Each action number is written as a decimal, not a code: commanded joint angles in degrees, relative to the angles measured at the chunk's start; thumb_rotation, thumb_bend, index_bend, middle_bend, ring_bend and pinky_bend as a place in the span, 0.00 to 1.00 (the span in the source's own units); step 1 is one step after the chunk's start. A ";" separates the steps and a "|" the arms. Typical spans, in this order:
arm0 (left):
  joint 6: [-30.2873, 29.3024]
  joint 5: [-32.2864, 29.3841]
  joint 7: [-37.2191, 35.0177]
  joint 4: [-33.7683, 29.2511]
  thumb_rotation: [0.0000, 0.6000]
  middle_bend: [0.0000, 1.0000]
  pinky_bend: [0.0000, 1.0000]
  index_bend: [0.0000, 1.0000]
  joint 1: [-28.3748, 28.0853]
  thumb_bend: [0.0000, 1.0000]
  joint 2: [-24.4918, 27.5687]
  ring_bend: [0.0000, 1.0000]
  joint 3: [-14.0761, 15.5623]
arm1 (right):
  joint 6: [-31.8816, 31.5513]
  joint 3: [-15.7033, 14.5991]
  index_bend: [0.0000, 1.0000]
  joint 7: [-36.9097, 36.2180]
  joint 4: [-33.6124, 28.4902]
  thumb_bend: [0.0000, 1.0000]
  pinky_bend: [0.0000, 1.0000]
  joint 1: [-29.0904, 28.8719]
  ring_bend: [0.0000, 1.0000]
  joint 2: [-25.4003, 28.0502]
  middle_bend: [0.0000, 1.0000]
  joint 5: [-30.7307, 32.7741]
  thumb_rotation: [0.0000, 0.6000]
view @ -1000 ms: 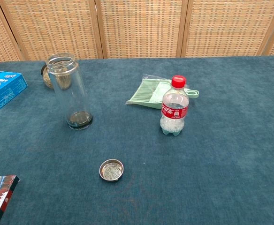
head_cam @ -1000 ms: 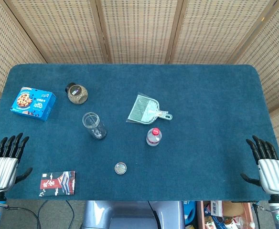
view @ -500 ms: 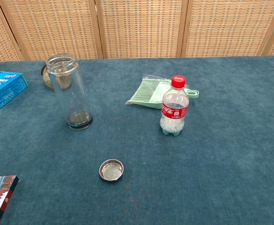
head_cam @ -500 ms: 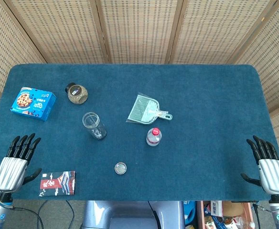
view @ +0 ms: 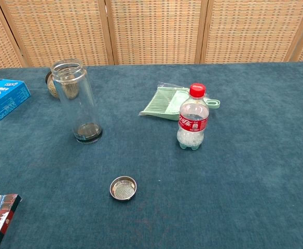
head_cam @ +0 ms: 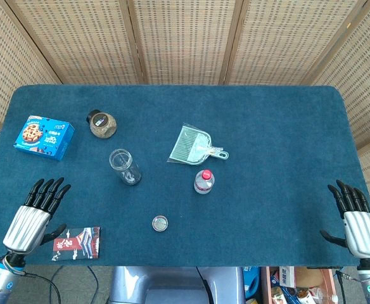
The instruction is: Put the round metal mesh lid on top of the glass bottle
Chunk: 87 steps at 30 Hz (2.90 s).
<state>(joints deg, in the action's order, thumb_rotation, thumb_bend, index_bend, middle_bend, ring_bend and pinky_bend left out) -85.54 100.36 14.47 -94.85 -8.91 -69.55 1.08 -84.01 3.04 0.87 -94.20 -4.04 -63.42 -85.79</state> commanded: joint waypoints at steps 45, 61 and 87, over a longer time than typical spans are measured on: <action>23.98 -3.15 4.03 -2.57 1.00 0.00 0.00 0.36 -16.81 0.23 -6.09 0.00 -1.77 | 1.25 0.55 0.09 -1.67 0.99 0.05 0.00 -0.26 0.00 0.06 0.00 1.73 1.00; 28.62 -9.11 9.88 -1.99 1.00 0.00 0.00 0.43 -20.71 0.23 -11.54 0.00 -3.56 | 2.24 0.69 0.09 -2.86 1.36 0.05 0.00 -0.53 0.00 0.22 0.00 2.47 1.00; 28.04 -20.82 22.73 -0.38 1.00 0.00 0.00 0.48 -22.79 0.23 -23.37 0.00 -5.39 | 3.05 1.19 0.09 -7.47 2.99 0.05 0.00 -0.44 0.00 0.78 0.00 3.72 1.00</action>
<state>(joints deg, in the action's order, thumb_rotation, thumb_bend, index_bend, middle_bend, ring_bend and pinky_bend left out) -57.35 79.93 36.90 -95.13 -31.56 -92.55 -4.16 -81.00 4.21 -6.56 -91.25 -4.50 -62.66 -82.13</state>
